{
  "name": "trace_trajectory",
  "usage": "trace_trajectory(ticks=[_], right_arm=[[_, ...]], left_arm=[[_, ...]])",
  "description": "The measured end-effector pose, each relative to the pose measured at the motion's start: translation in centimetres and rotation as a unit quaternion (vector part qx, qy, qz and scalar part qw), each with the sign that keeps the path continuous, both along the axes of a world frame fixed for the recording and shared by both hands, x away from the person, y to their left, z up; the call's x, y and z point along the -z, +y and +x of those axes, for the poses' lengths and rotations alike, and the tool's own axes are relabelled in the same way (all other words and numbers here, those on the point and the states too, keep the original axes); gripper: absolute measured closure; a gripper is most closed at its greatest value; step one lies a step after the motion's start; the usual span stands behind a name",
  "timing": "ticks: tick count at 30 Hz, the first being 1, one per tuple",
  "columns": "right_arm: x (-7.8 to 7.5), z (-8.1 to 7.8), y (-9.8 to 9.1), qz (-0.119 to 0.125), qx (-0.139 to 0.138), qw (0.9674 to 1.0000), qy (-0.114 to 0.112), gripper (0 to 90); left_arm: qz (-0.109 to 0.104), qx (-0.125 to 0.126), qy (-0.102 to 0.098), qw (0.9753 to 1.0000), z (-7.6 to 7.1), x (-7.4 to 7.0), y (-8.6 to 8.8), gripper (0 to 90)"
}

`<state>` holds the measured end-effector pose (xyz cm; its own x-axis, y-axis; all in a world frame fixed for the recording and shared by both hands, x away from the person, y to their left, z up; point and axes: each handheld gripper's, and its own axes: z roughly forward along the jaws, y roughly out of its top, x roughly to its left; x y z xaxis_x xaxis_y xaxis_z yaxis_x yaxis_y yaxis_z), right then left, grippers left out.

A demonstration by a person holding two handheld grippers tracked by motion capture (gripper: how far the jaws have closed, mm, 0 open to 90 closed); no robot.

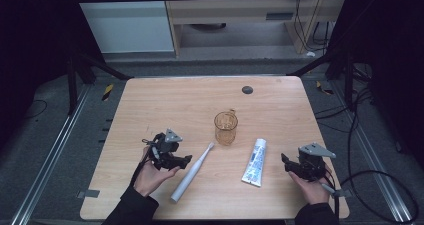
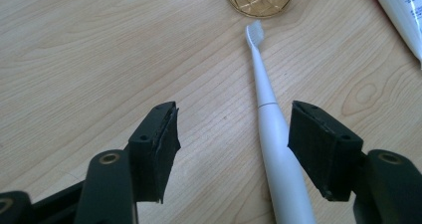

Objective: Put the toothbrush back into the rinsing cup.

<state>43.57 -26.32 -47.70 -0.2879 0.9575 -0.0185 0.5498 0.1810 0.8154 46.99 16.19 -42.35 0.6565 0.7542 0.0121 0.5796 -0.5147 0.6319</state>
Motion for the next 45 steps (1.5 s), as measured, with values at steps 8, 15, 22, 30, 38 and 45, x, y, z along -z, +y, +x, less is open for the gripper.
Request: trace_trajectory(ticks=[8, 15, 22, 30, 38, 45], right_arm=[[0.0, 0.0, 0.1, -0.002, -0.003, 1.0000, 0.001, 32.4], [0.1, 0.1, 0.2, -0.002, -0.008, 1.0000, 0.003, 32.4], [0.1, 0.0, 0.2, -0.003, -0.007, 1.0000, 0.004, 32.4], [0.2, 0.1, 0.4, -0.005, -0.010, 0.9999, 0.006, 32.5], [0.2, 0.2, 0.3, -0.007, -0.011, 0.9999, 0.006, 32.5], [0.2, 0.2, 0.4, -0.007, -0.011, 0.9999, 0.008, 32.5]], left_arm=[[0.018, 0.017, 0.015, 0.9996, 0.7, -0.1, -1.4, 37.4], [0.033, 0.031, 0.034, 0.9984, 0.7, 0.8, -2.2, 42.4], [0.047, 0.034, 0.057, 0.9967, 0.9, 1.4, -2.7, 44.8], [0.052, 0.035, 0.069, 0.9956, 1.1, 1.7, -3.4, 47.1], [0.056, 0.033, 0.078, 0.9948, 1.1, 2.4, -3.9, 50.9], [0.056, 0.031, 0.091, 0.9938, 1.1, 3.0, -4.2, 54.8]])
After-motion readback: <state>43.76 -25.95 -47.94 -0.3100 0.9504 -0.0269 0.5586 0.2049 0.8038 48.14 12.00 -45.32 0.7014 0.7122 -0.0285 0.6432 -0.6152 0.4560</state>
